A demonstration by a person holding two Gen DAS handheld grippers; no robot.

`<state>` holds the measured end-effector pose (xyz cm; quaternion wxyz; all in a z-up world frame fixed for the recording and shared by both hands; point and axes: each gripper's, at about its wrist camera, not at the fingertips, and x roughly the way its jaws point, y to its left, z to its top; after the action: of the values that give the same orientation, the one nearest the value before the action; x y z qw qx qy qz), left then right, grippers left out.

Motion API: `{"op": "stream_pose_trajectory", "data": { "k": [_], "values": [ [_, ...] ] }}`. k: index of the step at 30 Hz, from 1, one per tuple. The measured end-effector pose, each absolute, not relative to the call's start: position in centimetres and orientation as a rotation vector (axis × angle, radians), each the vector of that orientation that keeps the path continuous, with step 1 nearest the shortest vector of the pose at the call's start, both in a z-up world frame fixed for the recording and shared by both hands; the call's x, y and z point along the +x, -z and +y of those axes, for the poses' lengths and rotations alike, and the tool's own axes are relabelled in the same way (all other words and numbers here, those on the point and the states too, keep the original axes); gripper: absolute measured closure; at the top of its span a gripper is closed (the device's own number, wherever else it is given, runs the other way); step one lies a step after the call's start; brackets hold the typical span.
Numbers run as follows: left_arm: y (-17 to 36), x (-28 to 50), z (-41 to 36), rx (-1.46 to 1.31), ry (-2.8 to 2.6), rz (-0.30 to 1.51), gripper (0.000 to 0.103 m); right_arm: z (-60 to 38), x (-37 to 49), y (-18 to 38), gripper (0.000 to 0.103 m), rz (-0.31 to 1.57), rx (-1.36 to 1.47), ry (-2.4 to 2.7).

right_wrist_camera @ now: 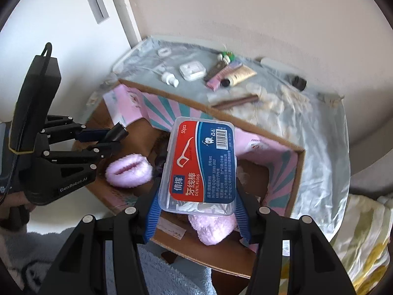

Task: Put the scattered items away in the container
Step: 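Carry the black tube and toothpick box into the box and open both tools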

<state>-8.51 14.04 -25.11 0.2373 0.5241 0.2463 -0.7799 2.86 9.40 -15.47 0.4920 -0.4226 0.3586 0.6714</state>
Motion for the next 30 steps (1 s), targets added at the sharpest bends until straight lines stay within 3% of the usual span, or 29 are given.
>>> {"op": "stream_pose_trajectory", "data": {
  "k": [21,25,28,30],
  "values": [
    [27.1,-9.0,13.0,1.368,2.042,0.784,0.082,10.7,3.0,19.0,0.054,0.924,-1.033,-1.531],
    [26.3,-9.2,13.1,1.330,2.084,0.821,0.049,10.9,3.4,19.4,0.053,0.970,-1.017,-1.527],
    [25.6,-10.0,13.8,1.322,2.065,0.731,0.010,10.7,3.5,19.3,0.053,0.958,-1.019,-1.537],
    [25.0,-10.3,14.2,1.312,2.077,0.679,0.009,10.5,3.5,18.9,0.053,0.944,-1.015,-1.551]
  ]
}}
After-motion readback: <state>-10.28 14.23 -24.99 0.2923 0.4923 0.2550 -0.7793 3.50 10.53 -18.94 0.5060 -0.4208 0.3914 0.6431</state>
